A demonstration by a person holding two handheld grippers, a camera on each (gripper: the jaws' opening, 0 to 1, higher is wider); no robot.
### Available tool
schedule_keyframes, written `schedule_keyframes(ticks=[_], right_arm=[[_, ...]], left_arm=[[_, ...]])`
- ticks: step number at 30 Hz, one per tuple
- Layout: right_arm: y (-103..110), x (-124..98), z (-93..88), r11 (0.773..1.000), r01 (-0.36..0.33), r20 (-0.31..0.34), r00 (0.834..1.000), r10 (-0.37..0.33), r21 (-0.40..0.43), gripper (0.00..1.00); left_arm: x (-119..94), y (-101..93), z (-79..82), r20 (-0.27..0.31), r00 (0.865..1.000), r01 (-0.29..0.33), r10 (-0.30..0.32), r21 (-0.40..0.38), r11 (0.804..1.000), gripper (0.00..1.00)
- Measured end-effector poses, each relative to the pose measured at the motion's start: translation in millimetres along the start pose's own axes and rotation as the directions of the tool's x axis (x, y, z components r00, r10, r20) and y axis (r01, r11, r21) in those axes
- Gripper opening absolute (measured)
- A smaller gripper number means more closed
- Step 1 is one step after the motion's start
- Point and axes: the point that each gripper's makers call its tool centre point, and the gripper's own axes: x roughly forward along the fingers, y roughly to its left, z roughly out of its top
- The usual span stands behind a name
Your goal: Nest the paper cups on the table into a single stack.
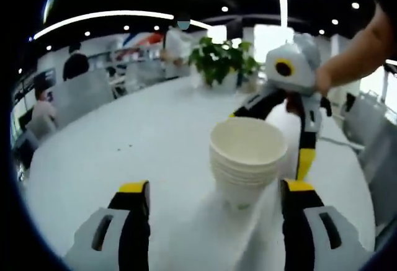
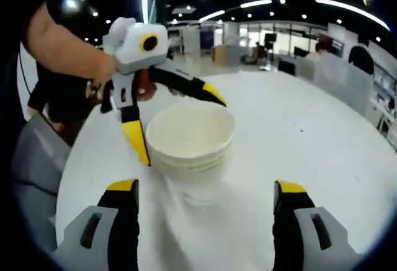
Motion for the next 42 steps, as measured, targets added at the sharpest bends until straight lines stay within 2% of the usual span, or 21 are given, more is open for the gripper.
schedule_keyframes(ticks=[3, 4, 6, 10, 13, 18, 25, 28, 37, 42], right_arm=[[-6.8, -7.9, 2.8, 1.0, 0.02, 0.003, 1.0, -0.02, 0.013, 1.0], [-6.5, -11.4, -0.1, 0.999, 0.025, -0.013, 1.0, -0.024, 0.031, 1.0], [-10.0, -18.0, 1.6, 0.998, 0.041, -0.002, 0.999, -0.041, 0.036, 1.0], [-12.7, -29.8, 10.4, 0.995, 0.094, 0.046, 0.994, -0.096, 0.045, 1.0], [-14.8, -38.0, 15.2, 0.99, 0.132, 0.068, 0.988, -0.135, 0.047, 1.0], [-9.4, -50.6, 22.4, 0.986, 0.158, 0.097, 0.982, -0.163, 0.054, 1.0], [2.0, -66.2, 28.5, 0.98, 0.194, 0.124, 0.972, -0.199, 0.053, 1.0], [11.2, -75.0, 26.0, 0.976, 0.208, 0.128, 0.968, -0.214, 0.06, 1.0], [30.5, -96.9, 16.8, 0.967, 0.238, 0.136, 0.959, -0.249, 0.088, 1.0], [37.5, -109.1, 18.9, 0.961, 0.256, 0.152, 0.951, -0.269, 0.1, 1.0]], left_arm=[[-9.1, 3.5, 7.5, 0.023, 1.0, -0.002, 0.003, -0.043, 0.999, 0.98], [-11.6, 4.3, 8.6, 0.026, 1.0, -0.005, 0.006, -0.036, 0.999, 0.98], [-16.2, 5.2, 9.8, 0.026, 1.0, -0.015, 0.015, -0.029, 0.999, 0.98], [-28.0, 7.9, 9.7, 0.028, 0.999, -0.039, 0.04, -0.027, 0.999, 0.98], [-41.4, 12.7, 10.8, 0.034, 0.996, -0.087, 0.087, -0.025, 0.996, 0.98], [-60.7, 15.7, 12.6, 0.062, 0.99, -0.126, 0.129, -0.049, 0.991, 0.98], [-83.5, 7.5, 11.4, 0.078, 0.985, -0.147, 0.151, -0.058, 0.987, 0.98], [-96.1, -3.8, 11.9, 0.084, 0.984, -0.154, 0.158, -0.053, 0.987, 0.98], [-118.3, -17.9, 9.6, 0.098, 0.977, -0.182, 0.187, -0.065, 0.981, 0.98], [-129.9, -26.7, 7.0, 0.099, 0.975, -0.191, 0.199, -0.081, 0.978, 0.98]])
